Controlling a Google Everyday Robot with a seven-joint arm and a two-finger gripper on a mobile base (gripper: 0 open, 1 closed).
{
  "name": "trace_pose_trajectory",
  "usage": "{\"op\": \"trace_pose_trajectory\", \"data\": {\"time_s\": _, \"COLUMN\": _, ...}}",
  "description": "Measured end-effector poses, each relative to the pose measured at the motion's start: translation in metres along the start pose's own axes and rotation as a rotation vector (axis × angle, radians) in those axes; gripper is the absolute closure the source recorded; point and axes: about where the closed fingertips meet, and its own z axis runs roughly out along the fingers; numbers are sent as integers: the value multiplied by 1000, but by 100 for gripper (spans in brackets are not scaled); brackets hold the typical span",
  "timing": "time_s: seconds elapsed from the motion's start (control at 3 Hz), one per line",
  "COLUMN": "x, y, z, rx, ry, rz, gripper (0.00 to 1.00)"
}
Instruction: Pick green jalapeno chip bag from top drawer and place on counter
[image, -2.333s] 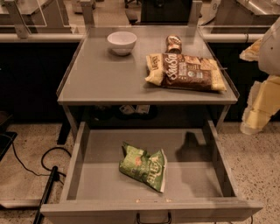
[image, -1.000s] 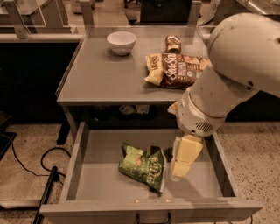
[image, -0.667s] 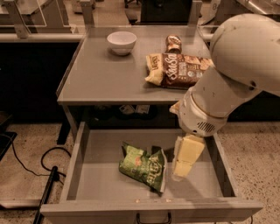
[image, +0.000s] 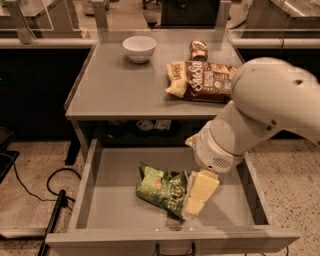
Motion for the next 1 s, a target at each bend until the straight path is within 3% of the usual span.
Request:
{"op": "trace_pose_trajectory", "data": {"time_s": 0.33, "x": -7, "y": -25, "z": 71, "rx": -29, "ry": -73, "rz": -35, "gripper": 0}}
{"op": "trace_pose_trajectory", "data": {"time_s": 0.67, "x": -7, "y": -25, "z": 71, "rx": -29, "ry": -73, "rz": -35, "gripper": 0}}
{"op": "trace_pose_trajectory", "data": {"time_s": 1.0, "x": -6, "y": -19, "z": 97, "rx": -21, "ry": -109, "rz": 9, "gripper": 0}}
